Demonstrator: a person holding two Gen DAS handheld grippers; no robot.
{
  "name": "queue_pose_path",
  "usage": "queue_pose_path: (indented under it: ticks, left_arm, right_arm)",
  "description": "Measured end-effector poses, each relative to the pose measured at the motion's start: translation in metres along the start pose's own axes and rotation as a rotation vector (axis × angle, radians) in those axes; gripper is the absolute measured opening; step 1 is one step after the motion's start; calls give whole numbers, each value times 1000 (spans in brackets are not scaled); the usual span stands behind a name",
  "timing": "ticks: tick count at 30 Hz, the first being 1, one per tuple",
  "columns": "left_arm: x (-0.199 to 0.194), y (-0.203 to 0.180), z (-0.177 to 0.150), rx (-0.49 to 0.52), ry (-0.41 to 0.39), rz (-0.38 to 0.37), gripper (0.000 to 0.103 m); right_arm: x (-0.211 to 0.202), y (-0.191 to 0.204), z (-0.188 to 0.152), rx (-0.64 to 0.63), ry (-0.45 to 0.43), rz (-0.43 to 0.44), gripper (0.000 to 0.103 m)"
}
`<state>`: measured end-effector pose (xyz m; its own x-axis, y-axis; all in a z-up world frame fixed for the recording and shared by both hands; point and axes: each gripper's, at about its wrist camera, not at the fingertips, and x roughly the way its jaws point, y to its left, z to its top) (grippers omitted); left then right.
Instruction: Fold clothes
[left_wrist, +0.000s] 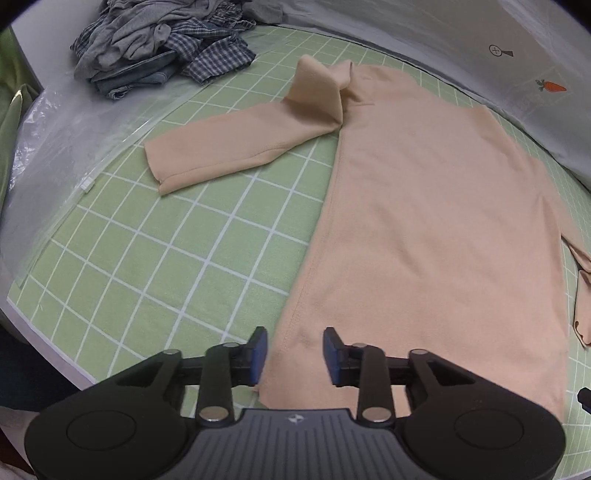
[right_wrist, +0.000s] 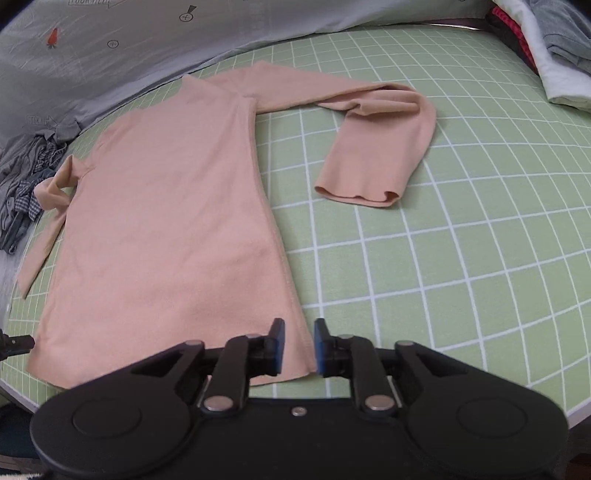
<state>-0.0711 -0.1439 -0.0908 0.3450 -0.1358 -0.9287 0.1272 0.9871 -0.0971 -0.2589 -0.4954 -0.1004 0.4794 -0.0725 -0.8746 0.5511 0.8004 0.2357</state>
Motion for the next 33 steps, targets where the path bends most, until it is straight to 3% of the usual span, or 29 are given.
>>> queue_pose_path:
  ticks: [1,2,3,5,6,8,13,21,25,33]
  left_arm:
    - [-2,-4,2,3,-12,-6,68]
    - [-1,-9,4,15,-15,-7,72]
    - [0,-15,7,28,-19,-8,75]
    - [5,-27,12,59,-11,5,79]
    - [10,-33,14,73,-1,14,86]
    - [20,-46,18,100,19,32,88]
    - [47,-70,36,121,64,24,88]
    - [88,-105,90,118,101,-5,88]
    - [104,-116,99,75,138,-1,88]
    - [113,-137,85,138,134,72,99]
  right_arm:
    - [-1,-4,4,13,-22,-12,48]
    - [-1,-8,9,25,-44,-26,55]
    - [-1,-12,14,38,-66,-41,59]
    - [-1,-19,25,49,-109,-80,86]
    - [1,-22,30,44,-130,-107,90]
    - [5,-29,42,30,-172,-143,103]
    - [25,-49,70,64,-208,-154,103]
    - [56,-90,129,159,-261,-201,102]
    - [75,-111,159,193,-209,-240,79]
    - [93,-117,174,44,-173,-198,75]
